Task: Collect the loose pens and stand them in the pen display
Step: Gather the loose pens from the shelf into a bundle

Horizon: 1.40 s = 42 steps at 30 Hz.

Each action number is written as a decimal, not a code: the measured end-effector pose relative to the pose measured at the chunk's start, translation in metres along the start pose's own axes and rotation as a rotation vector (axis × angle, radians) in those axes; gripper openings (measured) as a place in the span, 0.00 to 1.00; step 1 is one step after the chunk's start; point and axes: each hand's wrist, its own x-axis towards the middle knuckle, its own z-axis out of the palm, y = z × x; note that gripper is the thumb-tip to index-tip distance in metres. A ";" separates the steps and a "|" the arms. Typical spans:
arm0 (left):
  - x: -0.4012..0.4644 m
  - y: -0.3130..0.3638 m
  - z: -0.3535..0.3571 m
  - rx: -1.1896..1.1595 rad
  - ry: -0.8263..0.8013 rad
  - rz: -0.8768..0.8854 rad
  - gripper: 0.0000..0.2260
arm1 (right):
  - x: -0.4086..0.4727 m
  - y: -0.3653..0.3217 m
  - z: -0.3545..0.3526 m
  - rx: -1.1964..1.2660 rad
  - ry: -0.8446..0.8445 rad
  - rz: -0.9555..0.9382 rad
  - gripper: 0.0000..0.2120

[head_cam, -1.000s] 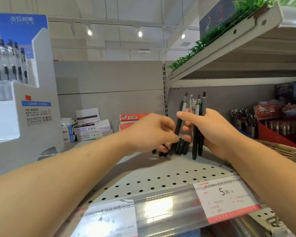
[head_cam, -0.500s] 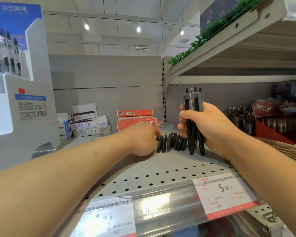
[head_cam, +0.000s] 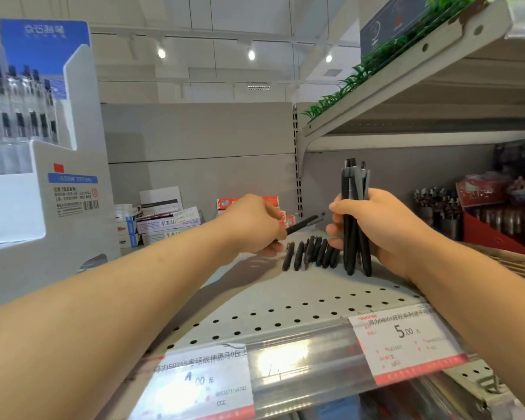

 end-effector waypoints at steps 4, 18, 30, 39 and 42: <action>-0.007 0.011 0.010 -0.355 -0.165 0.103 0.08 | 0.000 -0.001 0.000 0.063 0.002 0.015 0.06; 0.008 -0.016 0.015 0.806 -0.004 0.227 0.16 | -0.006 -0.005 0.004 0.011 -0.045 -0.094 0.09; 0.005 -0.005 0.002 0.270 0.038 0.074 0.02 | -0.004 -0.004 0.002 0.027 0.000 0.019 0.06; -0.013 0.011 0.026 0.175 -0.213 0.394 0.04 | -0.008 -0.004 0.003 -0.070 -0.012 -0.090 0.06; -0.009 0.011 0.024 0.271 -0.091 0.438 0.06 | -0.007 -0.004 0.001 -0.061 0.025 -0.087 0.05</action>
